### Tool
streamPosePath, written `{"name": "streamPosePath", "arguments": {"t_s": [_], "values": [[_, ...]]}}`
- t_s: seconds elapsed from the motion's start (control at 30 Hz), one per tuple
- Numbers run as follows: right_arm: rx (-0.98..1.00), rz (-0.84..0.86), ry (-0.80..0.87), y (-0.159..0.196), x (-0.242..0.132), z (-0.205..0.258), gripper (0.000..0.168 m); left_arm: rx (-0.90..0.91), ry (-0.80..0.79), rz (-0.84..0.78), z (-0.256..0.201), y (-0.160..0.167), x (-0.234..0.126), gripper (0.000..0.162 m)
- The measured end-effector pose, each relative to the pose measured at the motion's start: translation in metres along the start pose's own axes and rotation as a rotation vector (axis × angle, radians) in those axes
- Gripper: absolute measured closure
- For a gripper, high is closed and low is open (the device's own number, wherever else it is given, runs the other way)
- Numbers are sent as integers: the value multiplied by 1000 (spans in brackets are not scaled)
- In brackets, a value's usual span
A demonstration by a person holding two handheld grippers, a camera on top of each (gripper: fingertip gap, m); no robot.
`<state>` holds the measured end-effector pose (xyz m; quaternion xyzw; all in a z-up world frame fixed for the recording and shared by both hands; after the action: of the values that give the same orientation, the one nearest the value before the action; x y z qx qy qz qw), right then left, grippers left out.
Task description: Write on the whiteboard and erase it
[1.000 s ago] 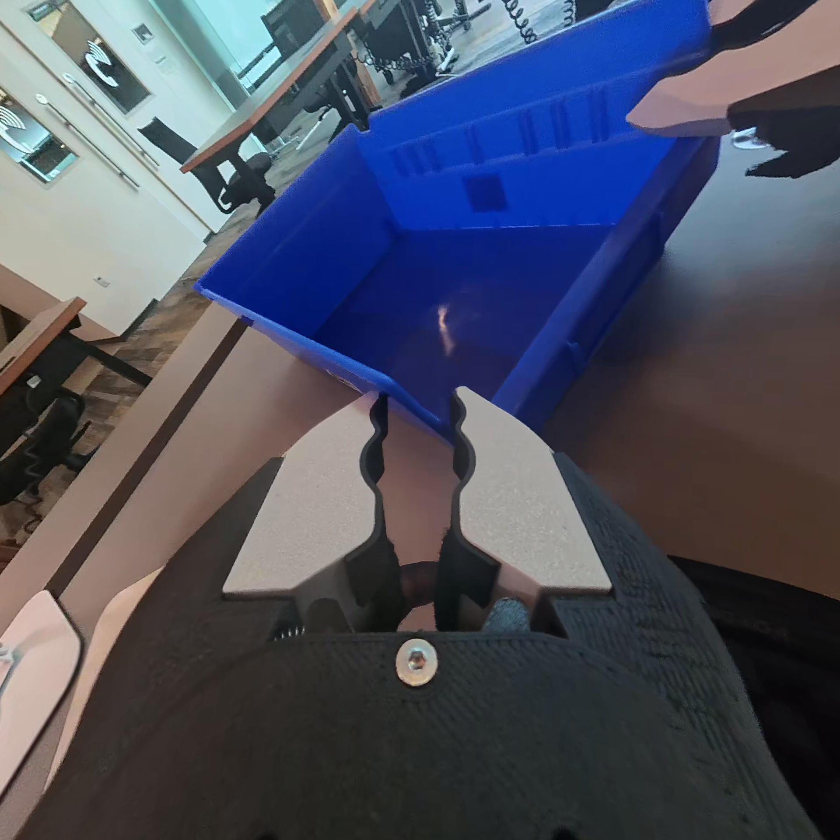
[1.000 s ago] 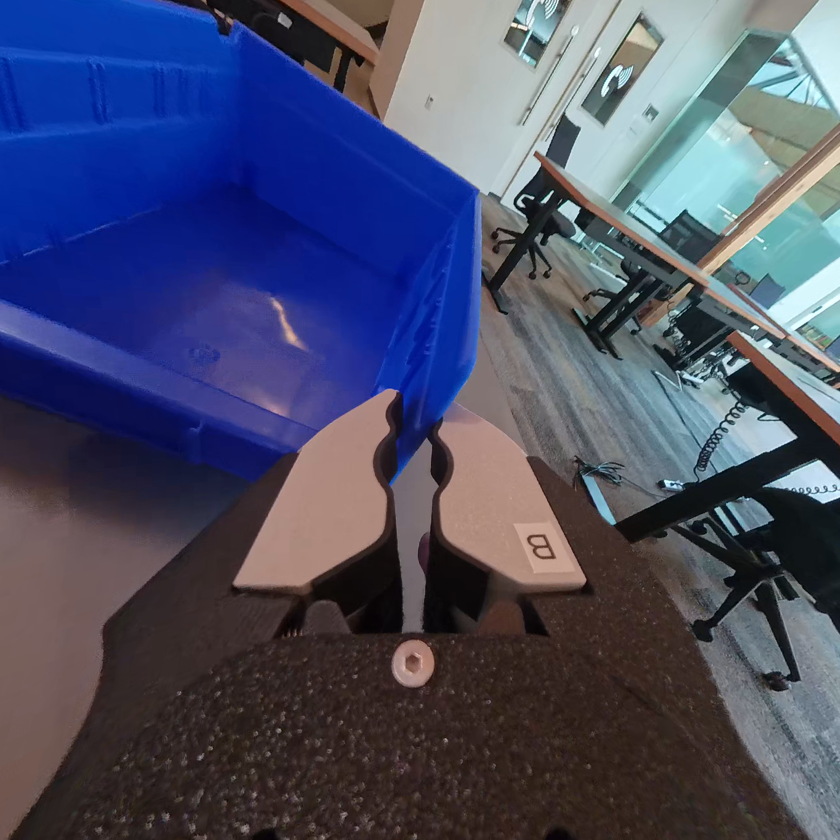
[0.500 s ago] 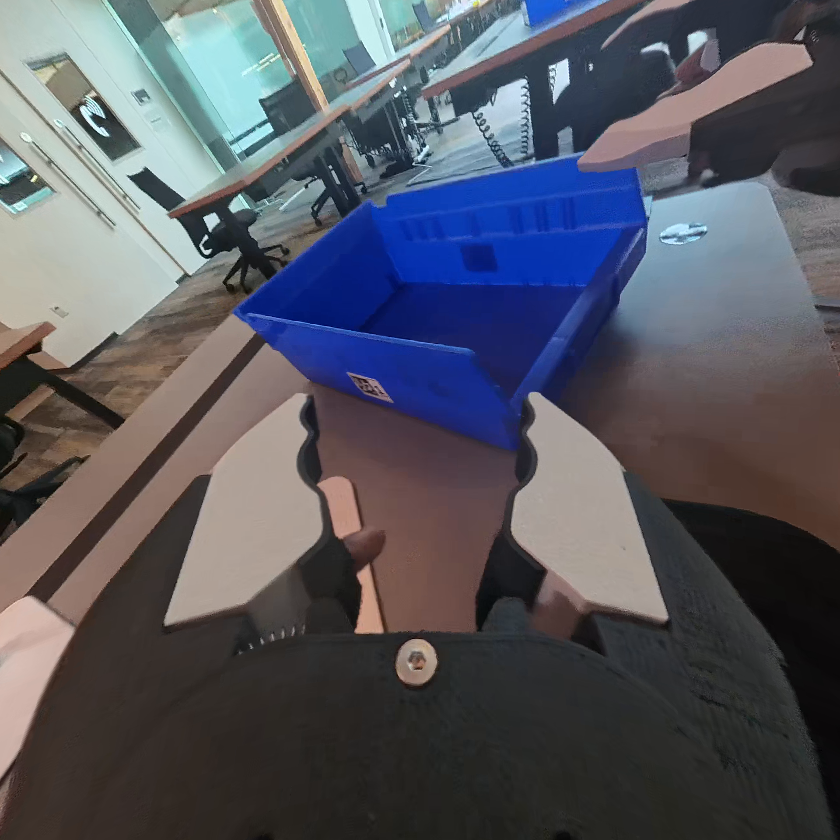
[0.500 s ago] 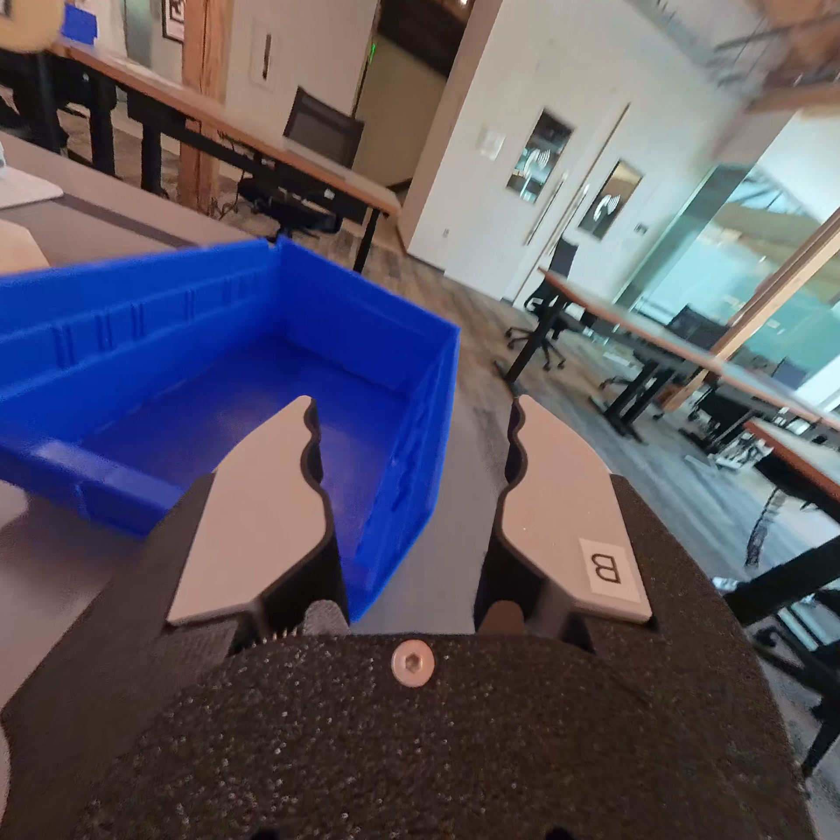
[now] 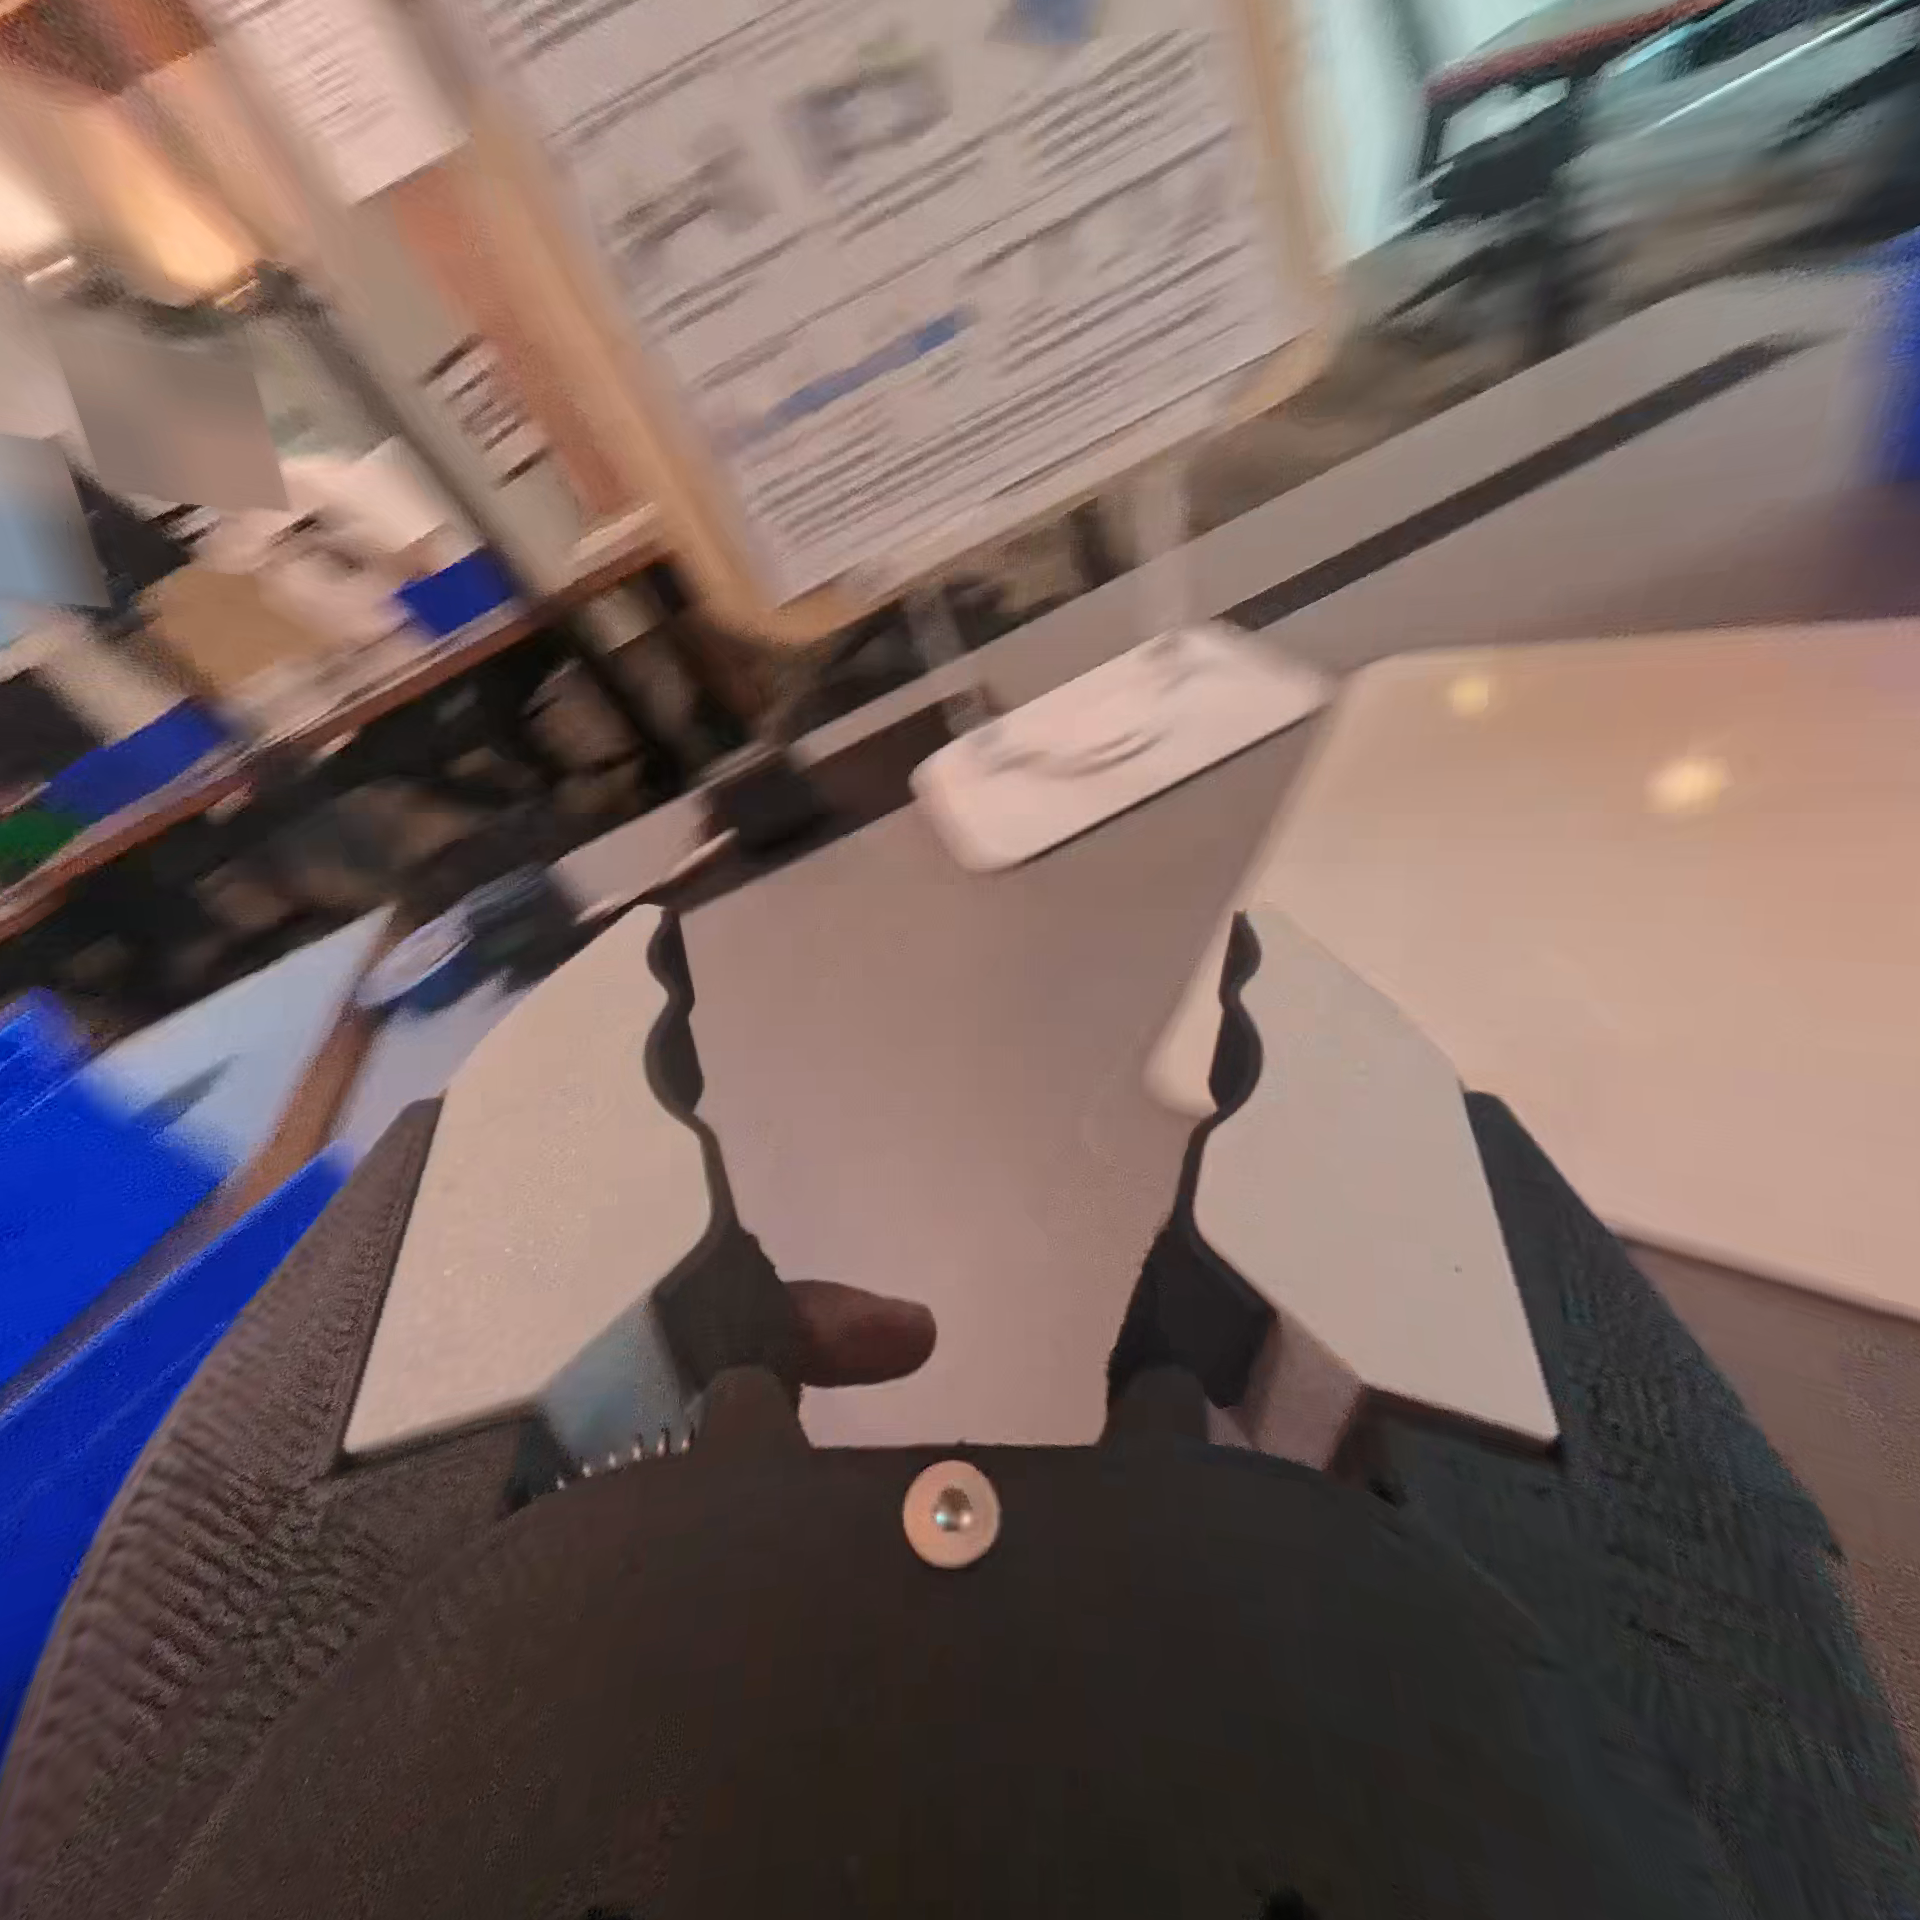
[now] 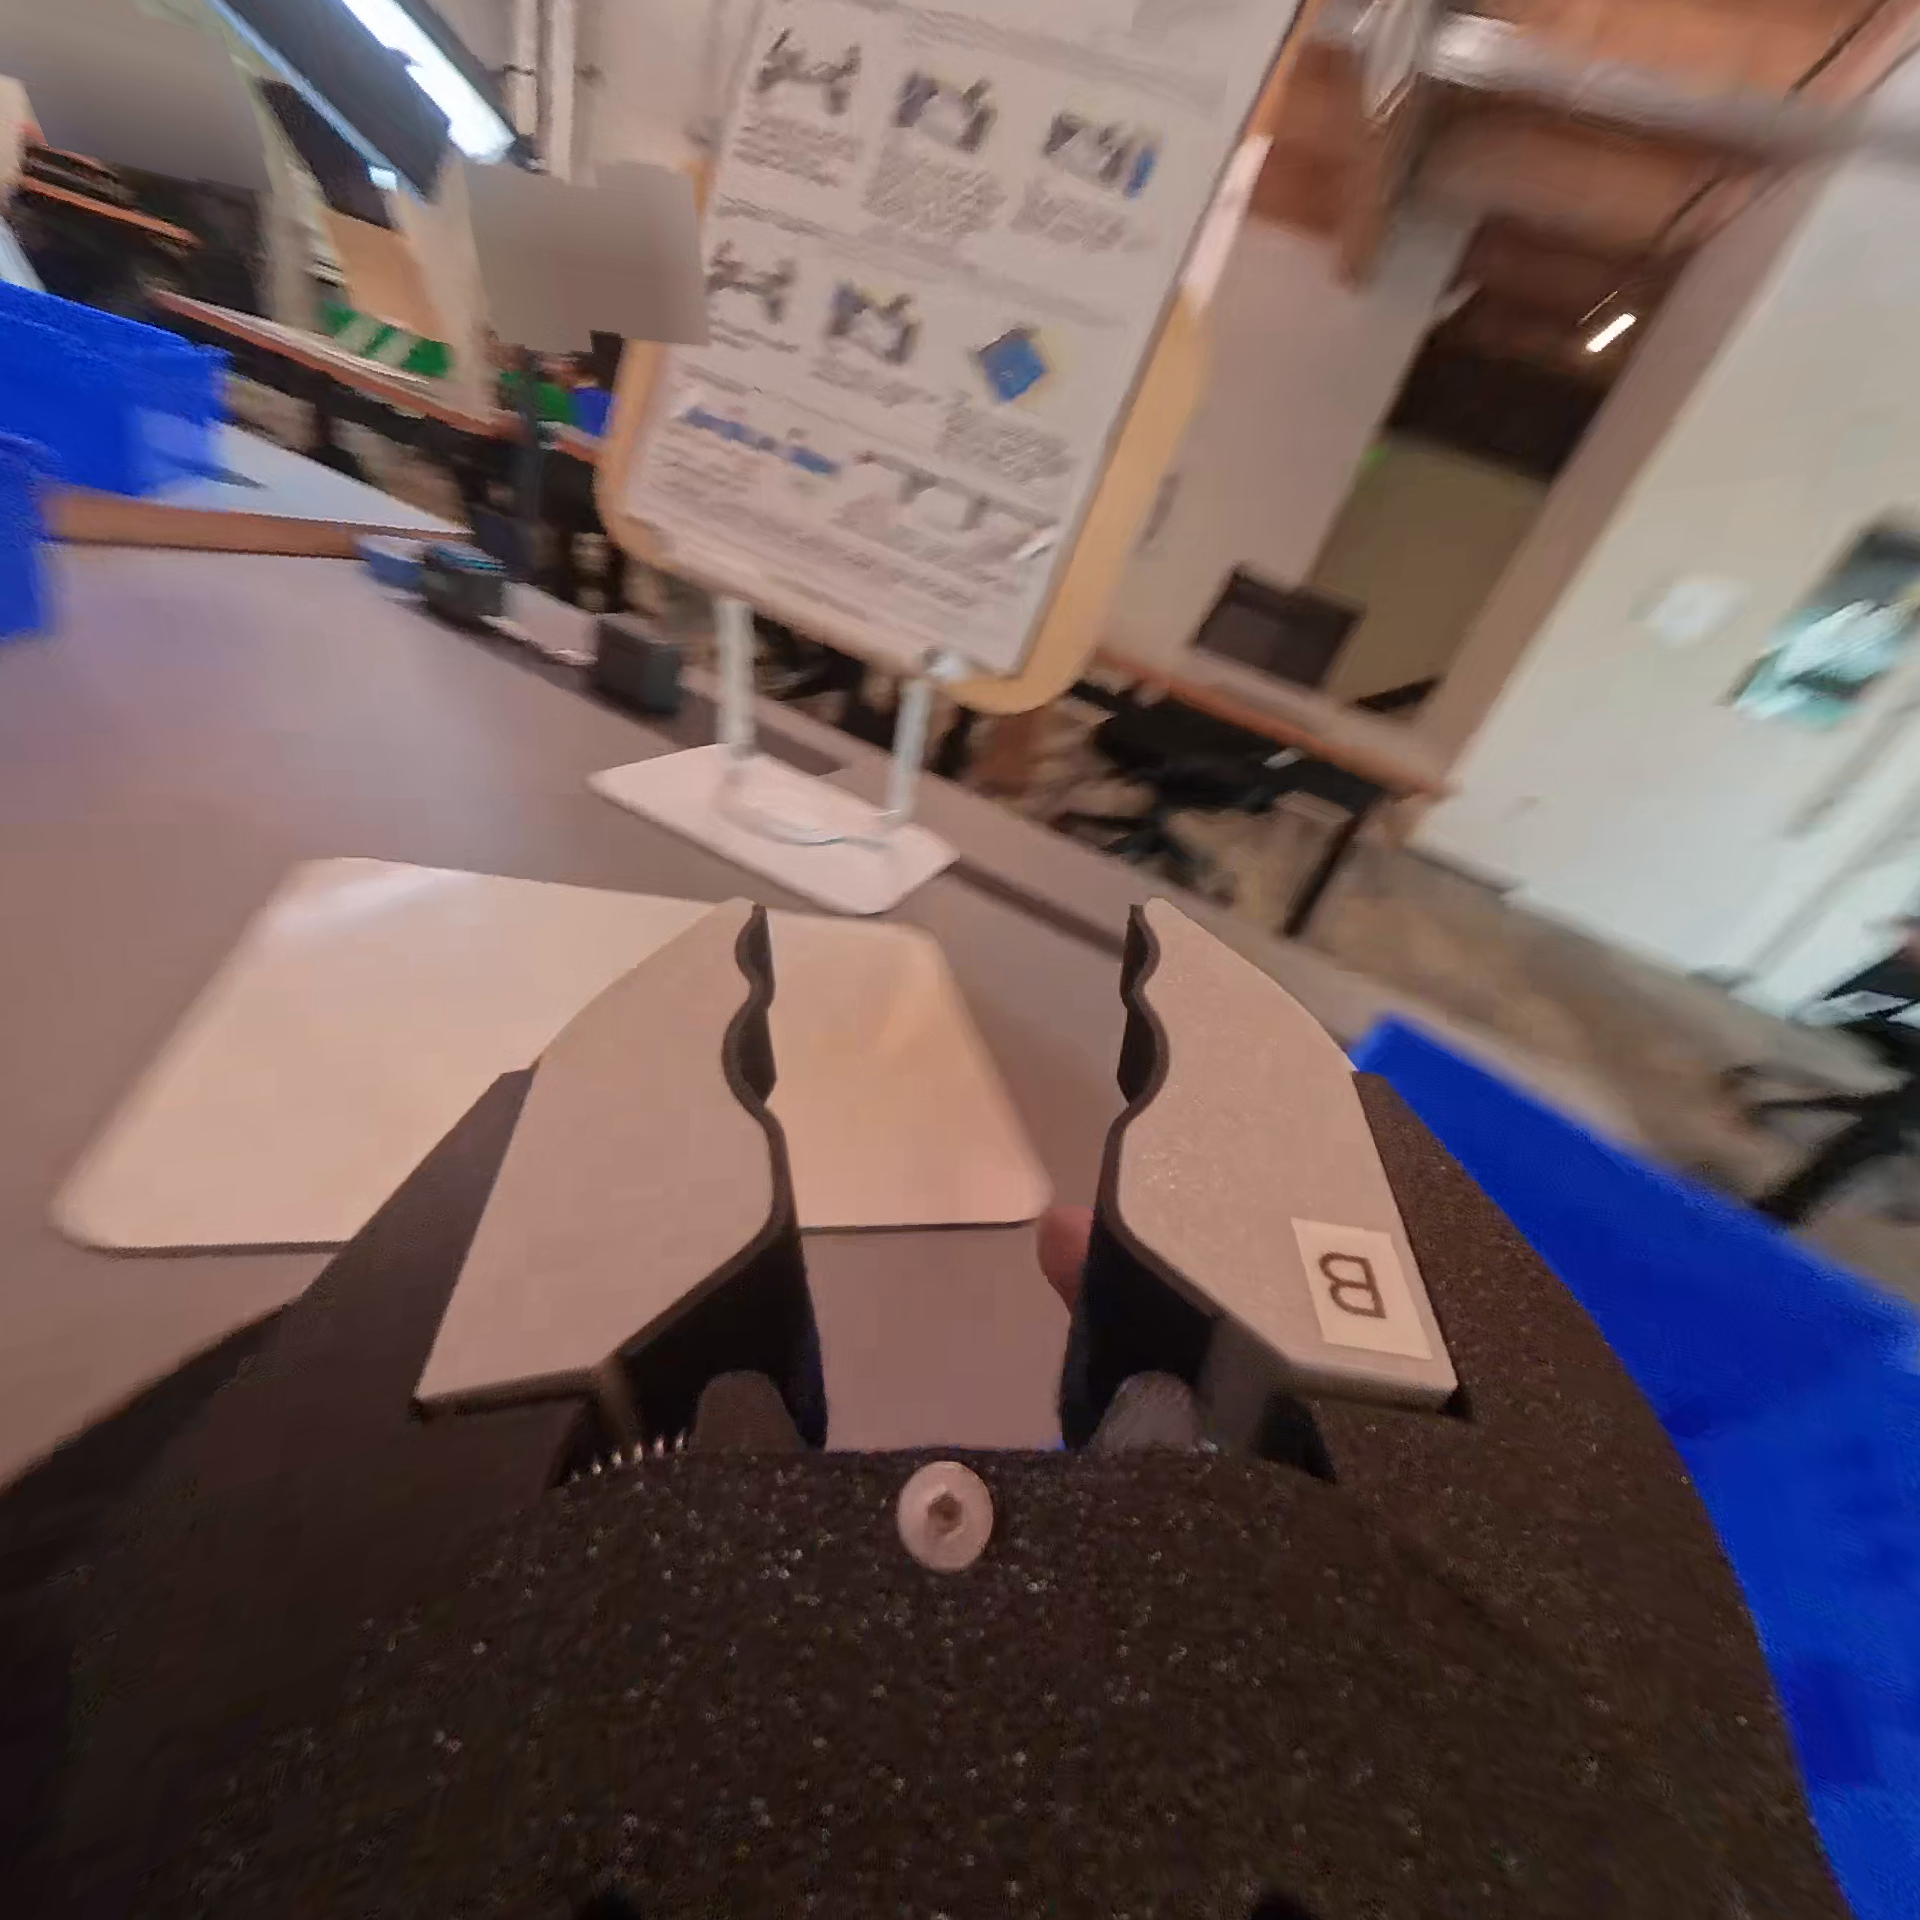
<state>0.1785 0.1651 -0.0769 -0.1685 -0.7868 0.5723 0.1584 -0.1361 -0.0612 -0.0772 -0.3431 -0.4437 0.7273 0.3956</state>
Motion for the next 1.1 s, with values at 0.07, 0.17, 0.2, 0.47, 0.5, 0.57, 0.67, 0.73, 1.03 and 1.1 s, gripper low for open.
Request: {"name": "streamPosePath", "arguments": {"t_s": [0.07,0.17,0.2,0.47,0.5,0.57,0.67,0.73,1.03,1.1], "values": [[93,38,-100,7,10,24,101,-18,-163,150,51,41,-23,70],[93,60,-171,13,25,48,100,-63,-181,317,71,93,-45,77],[78,71,-189,15,30,55,100,-74,-162,343,70,103,-45,79],[86,166,-318,22,60,90,108,-131,-134,434,69,142,-33,104],[92,215,-358,27,64,98,108,-142,-137,421,70,141,-31,105],[97,327,-446,41,72,115,100,-145,-136,405,70,141,-28,107],[111,427,-557,54,83,136,94,-173,-129,370,70,139,-20,109],[126,445,-610,58,88,145,94,-190,-117,349,67,137,-14,108],[57,582,-778,78,95,180,96,-217,30,272,34,119,16,103],[57,571,-779,78,96,182,97,-218,123,253,29,111,15,103]]}}
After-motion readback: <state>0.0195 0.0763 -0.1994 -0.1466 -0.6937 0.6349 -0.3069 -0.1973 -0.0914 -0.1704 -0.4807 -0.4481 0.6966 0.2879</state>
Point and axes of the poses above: each gripper's, where its closed fingertips meet, x out along the fingers, y out of its underside, z = x × y across the jaws, the point moved 3 cm from there along -x, back along the fingers, and after that the axes turned 1 degree about -z, right-handed, at the moved point
